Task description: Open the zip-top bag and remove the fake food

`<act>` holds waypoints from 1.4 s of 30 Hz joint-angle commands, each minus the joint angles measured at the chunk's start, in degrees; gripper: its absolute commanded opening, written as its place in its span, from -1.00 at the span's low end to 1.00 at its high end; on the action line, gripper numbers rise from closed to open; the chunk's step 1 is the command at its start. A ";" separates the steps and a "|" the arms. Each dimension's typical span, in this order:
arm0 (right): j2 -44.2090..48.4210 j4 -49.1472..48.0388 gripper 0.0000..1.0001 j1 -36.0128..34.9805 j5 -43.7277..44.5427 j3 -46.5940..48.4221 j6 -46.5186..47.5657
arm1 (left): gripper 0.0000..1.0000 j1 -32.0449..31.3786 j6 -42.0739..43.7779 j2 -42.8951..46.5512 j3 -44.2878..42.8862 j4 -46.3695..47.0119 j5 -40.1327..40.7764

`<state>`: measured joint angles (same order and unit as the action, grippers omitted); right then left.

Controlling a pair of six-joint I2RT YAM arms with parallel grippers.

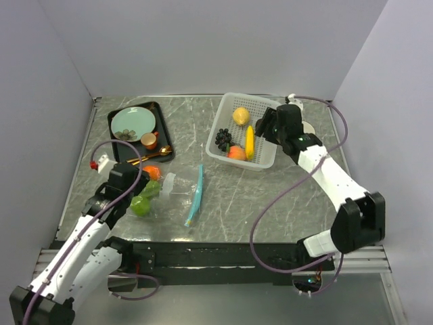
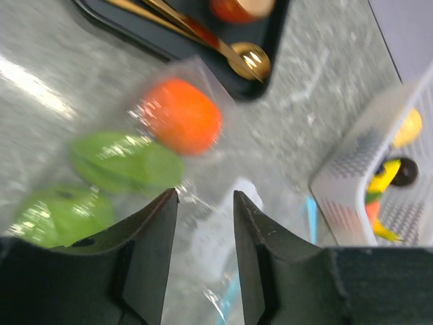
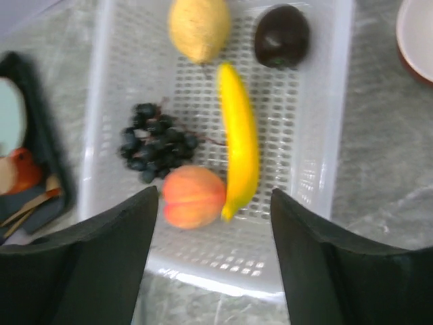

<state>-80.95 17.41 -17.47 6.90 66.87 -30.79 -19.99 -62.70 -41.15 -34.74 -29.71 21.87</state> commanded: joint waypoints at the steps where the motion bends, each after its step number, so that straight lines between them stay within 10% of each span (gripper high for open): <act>1: 11.31 -5.18 0.22 -3.52 -10.40 -6.38 -3.92 | -0.19 5.22 4.95 -1.48 -1.65 2.55 -1.91; 9: 13.02 -23.28 -0.29 -20.39 -16.11 -25.20 -15.51 | -0.79 7.33 3.11 -7.72 -0.07 4.05 -1.21; 27: -21.34 -59.23 -0.42 -28.14 -30.36 -24.68 -34.86 | -0.84 8.21 1.26 -16.94 6.44 12.57 -0.33; 42: -25.13 -52.75 -0.37 -33.23 -24.66 -16.34 -32.06 | -0.82 8.21 1.96 -20.82 9.69 18.11 -3.14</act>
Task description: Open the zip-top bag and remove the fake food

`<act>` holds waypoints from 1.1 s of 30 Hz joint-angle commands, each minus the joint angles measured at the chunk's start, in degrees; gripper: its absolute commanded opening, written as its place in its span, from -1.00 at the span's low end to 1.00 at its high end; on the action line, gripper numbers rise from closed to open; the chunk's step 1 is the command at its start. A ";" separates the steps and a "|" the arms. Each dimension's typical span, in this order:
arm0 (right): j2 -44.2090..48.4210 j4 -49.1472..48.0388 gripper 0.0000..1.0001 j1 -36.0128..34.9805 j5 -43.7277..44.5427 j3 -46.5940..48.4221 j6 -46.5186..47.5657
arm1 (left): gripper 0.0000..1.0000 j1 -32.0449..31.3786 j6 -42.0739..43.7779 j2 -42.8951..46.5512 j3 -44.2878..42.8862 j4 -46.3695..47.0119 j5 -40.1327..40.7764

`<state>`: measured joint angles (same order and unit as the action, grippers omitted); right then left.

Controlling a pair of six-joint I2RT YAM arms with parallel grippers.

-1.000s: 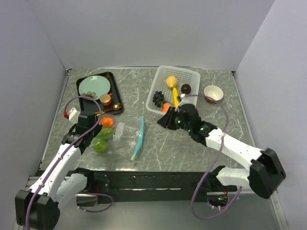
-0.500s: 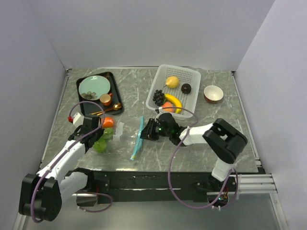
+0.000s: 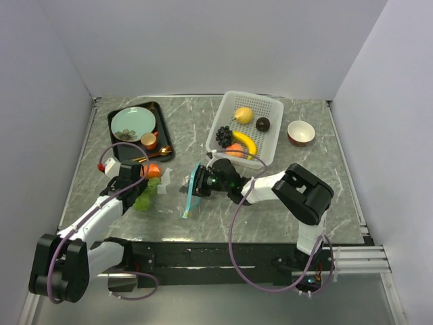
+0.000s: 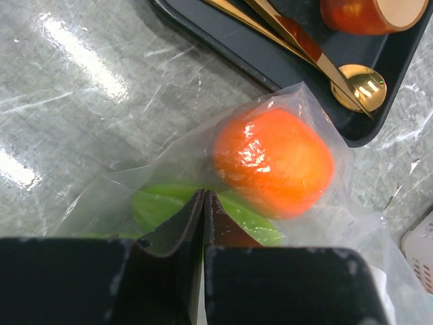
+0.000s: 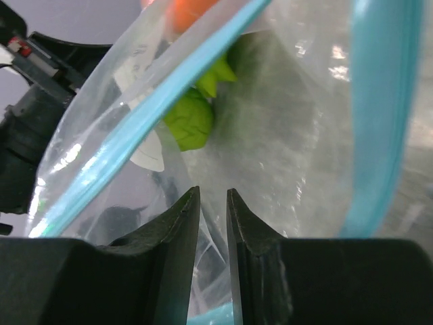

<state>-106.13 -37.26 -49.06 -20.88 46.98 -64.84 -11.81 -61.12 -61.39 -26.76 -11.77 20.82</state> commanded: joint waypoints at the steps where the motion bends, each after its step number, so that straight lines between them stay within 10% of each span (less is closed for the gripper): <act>1: -0.22 2.45 -0.36 -1.92 3.65 4.51 2.17 | -0.82 0.04 0.30 -0.49 2.15 0.60 -2.45; 19: -6.72 10.45 0.38 -7.01 12.00 15.07 9.38 | -0.86 0.04 -1.10 1.97 8.13 4.30 -11.06; 33: -6.03 13.44 0.49 -7.72 18.59 14.02 8.33 | -0.87 0.04 -0.40 3.99 9.45 4.48 -13.08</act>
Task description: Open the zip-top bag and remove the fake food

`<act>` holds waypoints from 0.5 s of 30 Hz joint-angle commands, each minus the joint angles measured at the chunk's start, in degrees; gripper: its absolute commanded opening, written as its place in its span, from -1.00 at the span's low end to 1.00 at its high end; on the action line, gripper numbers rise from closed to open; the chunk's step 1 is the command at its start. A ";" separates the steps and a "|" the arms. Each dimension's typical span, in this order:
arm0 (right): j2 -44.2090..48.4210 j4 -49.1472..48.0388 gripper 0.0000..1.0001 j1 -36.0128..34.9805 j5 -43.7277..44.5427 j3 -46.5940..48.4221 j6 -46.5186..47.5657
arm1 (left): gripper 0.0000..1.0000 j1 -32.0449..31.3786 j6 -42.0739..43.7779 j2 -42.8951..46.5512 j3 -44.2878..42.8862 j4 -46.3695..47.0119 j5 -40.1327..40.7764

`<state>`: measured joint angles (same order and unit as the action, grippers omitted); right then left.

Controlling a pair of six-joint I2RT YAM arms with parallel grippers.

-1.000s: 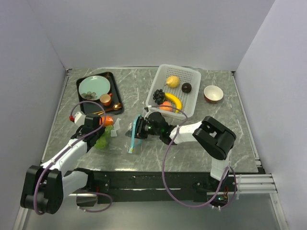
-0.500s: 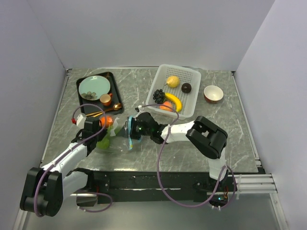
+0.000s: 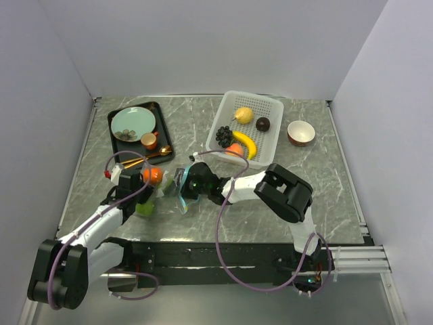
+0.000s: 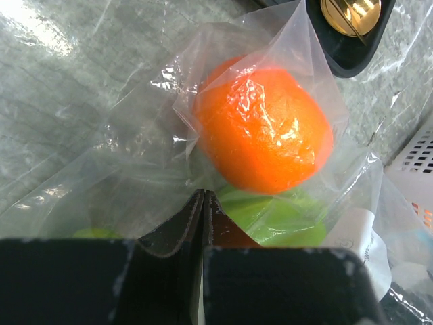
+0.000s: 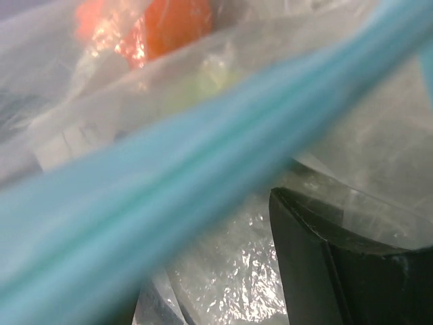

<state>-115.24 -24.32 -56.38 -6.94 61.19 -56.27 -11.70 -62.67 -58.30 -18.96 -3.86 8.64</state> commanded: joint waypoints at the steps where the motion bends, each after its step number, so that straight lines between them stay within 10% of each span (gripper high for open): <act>1: 3.70 0.58 0.52 -0.40 5.26 -1.58 -0.94 | -0.87 -0.07 1.24 1.52 1.56 -3.61 -0.91; 15: 0.81 5.16 0.60 1.45 9.22 6.04 -3.32 | -0.85 -0.07 4.84 7.94 0.94 -5.90 -4.86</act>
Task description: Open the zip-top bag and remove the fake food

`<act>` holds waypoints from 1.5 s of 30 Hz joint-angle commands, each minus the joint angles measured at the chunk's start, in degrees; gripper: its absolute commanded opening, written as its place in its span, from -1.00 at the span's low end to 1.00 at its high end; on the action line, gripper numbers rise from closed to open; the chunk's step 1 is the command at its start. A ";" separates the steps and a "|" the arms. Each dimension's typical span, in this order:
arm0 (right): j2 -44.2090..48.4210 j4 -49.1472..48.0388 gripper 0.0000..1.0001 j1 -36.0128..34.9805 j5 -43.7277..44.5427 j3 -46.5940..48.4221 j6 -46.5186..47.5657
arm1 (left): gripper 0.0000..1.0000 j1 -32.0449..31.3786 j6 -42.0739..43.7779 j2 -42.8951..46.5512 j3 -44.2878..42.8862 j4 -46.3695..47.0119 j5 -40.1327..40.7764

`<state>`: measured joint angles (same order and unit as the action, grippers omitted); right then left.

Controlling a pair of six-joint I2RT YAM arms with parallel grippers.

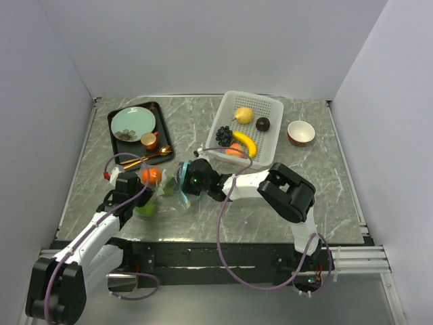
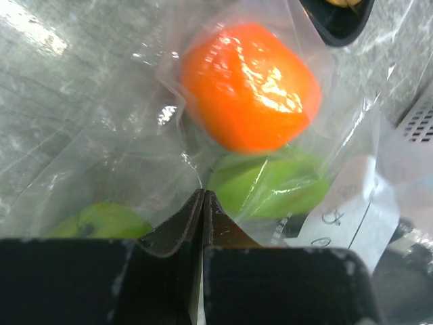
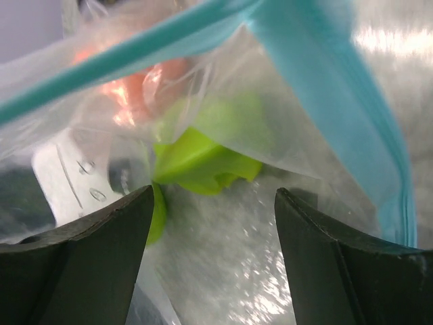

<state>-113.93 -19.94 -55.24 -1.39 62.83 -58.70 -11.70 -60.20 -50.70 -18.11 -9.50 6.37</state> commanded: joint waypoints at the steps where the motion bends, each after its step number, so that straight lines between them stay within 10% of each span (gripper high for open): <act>1: -1.20 1.48 0.61 0.31 4.28 4.93 -1.15 | -0.85 -0.07 2.46 0.16 0.26 0.44 -3.03; 20: -8.76 12.12 0.52 -0.39 9.12 16.01 0.78 | -0.92 -0.25 5.71 -3.00 1.59 4.49 -8.83; 32: -7.19 10.89 -0.41 -0.74 10.09 15.58 3.50 | -0.93 -0.34 6.15 -0.72 1.06 2.29 -7.61; 45: 0.54 7.73 -0.56 -0.74 8.68 6.44 4.82 | -0.89 -0.25 1.93 4.29 0.71 -2.71 -1.01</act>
<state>-118.08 -12.16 -55.75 6.42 71.88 -55.29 -11.81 -56.88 -48.36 -17.08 -10.72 2.61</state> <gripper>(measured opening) 0.224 0.053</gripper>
